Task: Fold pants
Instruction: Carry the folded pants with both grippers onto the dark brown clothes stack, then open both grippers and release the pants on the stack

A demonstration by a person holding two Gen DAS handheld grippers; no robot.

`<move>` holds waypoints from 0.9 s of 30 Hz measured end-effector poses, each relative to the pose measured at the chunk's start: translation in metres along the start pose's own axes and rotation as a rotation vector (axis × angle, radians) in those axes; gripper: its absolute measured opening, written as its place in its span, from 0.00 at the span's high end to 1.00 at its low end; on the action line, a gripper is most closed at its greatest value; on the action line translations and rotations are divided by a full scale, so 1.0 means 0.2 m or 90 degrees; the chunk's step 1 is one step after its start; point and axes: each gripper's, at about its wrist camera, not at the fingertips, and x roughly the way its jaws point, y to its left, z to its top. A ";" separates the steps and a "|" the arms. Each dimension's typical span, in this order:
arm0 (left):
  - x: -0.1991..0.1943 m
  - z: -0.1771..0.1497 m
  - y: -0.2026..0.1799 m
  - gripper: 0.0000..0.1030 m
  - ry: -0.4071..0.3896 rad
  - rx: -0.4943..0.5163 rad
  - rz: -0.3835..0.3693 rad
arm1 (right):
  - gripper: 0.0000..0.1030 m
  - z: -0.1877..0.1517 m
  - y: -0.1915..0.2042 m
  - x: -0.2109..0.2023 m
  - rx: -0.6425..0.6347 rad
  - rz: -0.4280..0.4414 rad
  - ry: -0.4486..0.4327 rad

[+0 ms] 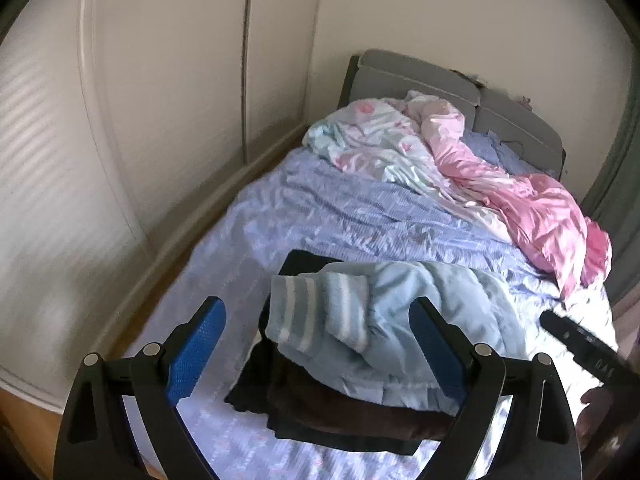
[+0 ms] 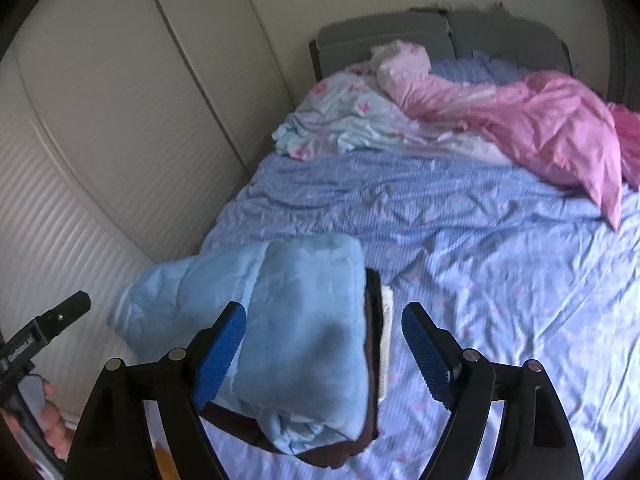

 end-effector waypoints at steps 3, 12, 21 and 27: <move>-0.14 -0.04 -0.11 0.08 -0.021 0.048 0.043 | 0.21 -0.02 -0.02 -0.13 -0.017 -0.007 -0.026; -0.43 -0.24 -0.47 0.00 -0.036 0.136 0.057 | 0.09 -0.16 -0.18 -0.50 -0.047 -0.053 -0.013; -0.65 -0.52 -0.87 0.00 -0.018 0.150 0.011 | 0.09 -0.37 -0.49 -0.98 -0.042 -0.061 -0.013; -0.82 -0.68 -1.07 0.00 -0.007 0.160 -0.006 | 0.09 -0.51 -0.66 -1.25 -0.060 -0.092 -0.011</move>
